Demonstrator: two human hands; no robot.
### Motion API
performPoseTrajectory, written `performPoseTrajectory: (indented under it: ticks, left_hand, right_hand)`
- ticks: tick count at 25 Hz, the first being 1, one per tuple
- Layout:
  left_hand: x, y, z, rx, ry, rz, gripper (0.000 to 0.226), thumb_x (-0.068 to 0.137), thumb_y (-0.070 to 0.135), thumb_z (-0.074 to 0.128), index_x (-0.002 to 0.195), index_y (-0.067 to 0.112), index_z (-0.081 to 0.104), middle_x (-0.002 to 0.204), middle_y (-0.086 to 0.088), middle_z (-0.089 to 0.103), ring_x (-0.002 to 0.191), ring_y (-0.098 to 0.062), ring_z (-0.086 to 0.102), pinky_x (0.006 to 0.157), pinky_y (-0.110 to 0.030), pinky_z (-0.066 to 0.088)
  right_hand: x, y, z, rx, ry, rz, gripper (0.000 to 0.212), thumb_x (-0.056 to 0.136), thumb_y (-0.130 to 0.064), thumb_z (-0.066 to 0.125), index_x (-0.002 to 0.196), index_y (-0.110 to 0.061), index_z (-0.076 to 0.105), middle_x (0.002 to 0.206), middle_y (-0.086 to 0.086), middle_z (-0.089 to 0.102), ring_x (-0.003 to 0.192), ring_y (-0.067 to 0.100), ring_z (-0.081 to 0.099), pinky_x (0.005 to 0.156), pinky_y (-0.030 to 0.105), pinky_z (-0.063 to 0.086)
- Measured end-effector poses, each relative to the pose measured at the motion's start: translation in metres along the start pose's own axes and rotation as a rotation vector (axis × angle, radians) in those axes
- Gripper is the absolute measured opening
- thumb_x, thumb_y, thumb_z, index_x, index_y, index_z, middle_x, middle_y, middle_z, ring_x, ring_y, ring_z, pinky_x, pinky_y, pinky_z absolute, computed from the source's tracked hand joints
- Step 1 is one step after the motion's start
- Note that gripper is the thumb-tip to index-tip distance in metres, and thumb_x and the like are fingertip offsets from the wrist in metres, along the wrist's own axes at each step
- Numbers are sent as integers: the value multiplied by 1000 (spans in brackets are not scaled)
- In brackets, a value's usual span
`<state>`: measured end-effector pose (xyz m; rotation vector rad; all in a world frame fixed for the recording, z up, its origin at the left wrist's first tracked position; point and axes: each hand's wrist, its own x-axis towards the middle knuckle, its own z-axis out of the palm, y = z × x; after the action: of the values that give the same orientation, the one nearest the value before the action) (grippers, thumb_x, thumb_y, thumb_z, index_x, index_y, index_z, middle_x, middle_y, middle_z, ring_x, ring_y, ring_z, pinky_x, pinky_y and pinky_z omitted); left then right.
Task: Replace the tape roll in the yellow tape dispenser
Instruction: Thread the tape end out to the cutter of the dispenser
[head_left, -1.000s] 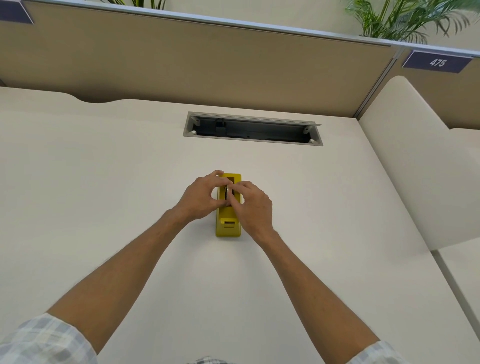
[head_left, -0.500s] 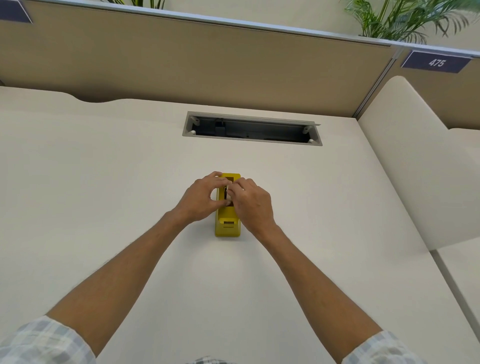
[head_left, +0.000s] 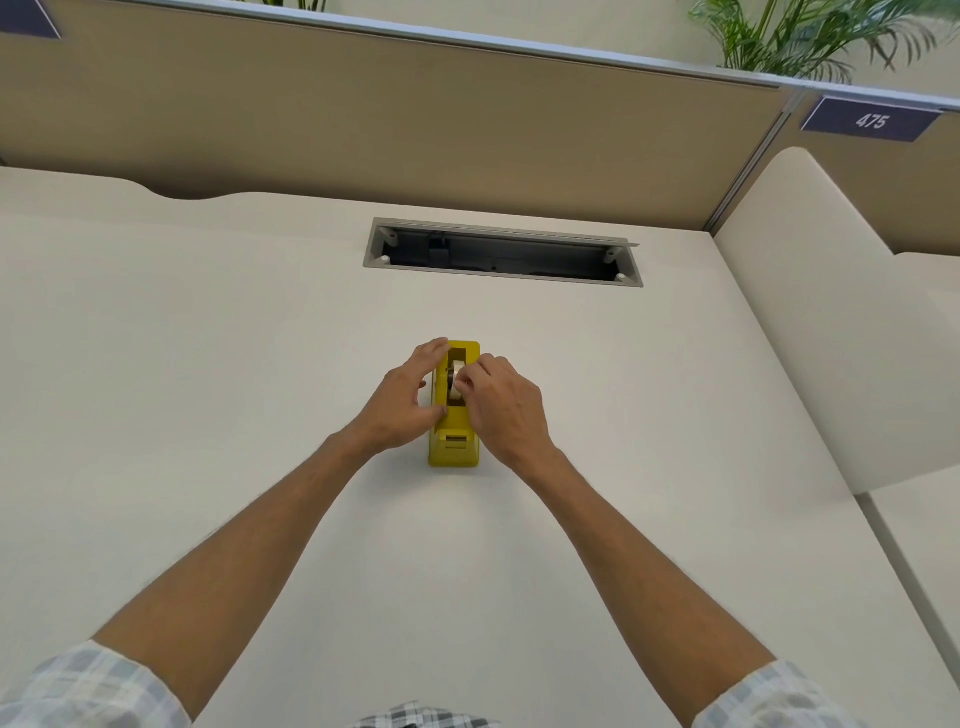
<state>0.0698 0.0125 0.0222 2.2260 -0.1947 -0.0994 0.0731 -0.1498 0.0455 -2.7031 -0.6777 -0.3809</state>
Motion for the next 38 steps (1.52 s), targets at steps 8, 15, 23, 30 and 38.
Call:
performPoseTrajectory:
  ticks: [8,15,23,30,38]
  left_hand:
    - [-2,-5,-2,153,23,-27,79,85,26,70,151,25,26,160,10,18,148,-14,14,114,-46,25]
    - [-1,-4,-1,228,56,-38,79,83,33,71,149,27,28,160,9,20,148,-15,14,114,-47,25]
    - [0,-5,0,246,53,-47,79,83,34,71,149,28,28,160,9,19,148,-15,14,114,-48,24]
    - [1,-7,-1,249,54,-45,79,83,33,72,149,28,29,160,10,19,148,-14,13,114,-48,25]
    - [1,-7,-1,249,40,-47,79,84,33,71,149,29,27,160,11,18,148,-14,13,114,-49,25]
  right_hand:
    - [-25,-10,-1,55,-66,88,22,100,-24,47,102,-11,65,98,3,63,90,19,56,61,31,44]
    - [-39,-19,-11,70,-90,88,25,102,-25,44,107,-13,65,100,4,63,90,19,56,66,38,51]
    - [-61,-28,-15,117,-30,62,19,98,-21,51,99,-9,67,94,5,65,83,20,58,63,37,52]
    - [-72,-33,-20,118,23,50,15,96,-18,57,94,-10,68,87,5,65,75,20,58,55,34,50]
    - [-81,-30,-15,122,75,35,8,92,-15,64,93,-10,69,82,4,65,69,18,58,53,28,46]
